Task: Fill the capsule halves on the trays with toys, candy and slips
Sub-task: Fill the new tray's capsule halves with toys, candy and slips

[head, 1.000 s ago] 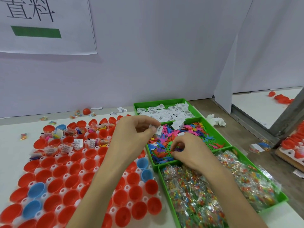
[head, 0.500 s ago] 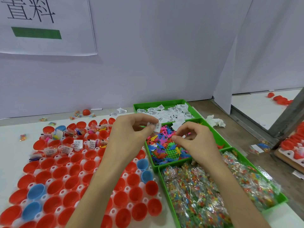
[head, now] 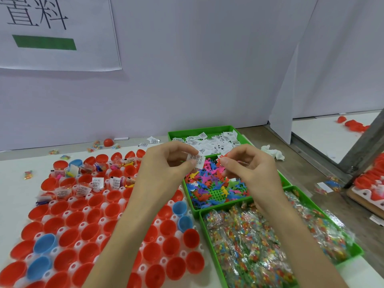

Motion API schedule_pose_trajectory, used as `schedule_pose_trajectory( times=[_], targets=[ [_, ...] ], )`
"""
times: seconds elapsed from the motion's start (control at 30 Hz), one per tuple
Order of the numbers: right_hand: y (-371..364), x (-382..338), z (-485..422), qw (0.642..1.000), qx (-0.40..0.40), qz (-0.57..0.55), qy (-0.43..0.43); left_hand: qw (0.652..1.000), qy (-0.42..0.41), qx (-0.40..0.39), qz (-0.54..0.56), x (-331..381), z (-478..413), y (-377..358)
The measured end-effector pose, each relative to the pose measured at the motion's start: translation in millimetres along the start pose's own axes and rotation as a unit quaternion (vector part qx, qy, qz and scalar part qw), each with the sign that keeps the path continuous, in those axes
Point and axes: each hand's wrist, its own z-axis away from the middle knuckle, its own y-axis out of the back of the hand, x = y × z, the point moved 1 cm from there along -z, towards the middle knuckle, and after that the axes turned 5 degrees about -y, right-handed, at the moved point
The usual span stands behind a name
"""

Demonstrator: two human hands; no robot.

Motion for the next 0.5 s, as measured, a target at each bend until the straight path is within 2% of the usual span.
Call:
schedule_pose_trajectory(
  times=[0.1, 0.2, 0.37, 0.5],
  targets=[
    [-3, -8, 4, 0.995, -0.073, -0.059, 0.021, 1.0, 0.003, 0.0, -0.007, 0, 0, 0],
    [-8, -12, 7, 0.992, -0.107, -0.063, 0.035, 1.0, 0.004, -0.014, -0.006, -1, 0, -1],
    [-12, -8, 7, 0.995, -0.082, 0.013, 0.052, 0.998, -0.012, -0.058, -0.002, 1, 1, -4],
    [-13, -8, 7, 0.996, -0.061, 0.003, 0.06, 0.996, -0.023, -0.085, -0.013, 1, 2, -5]
  ],
)
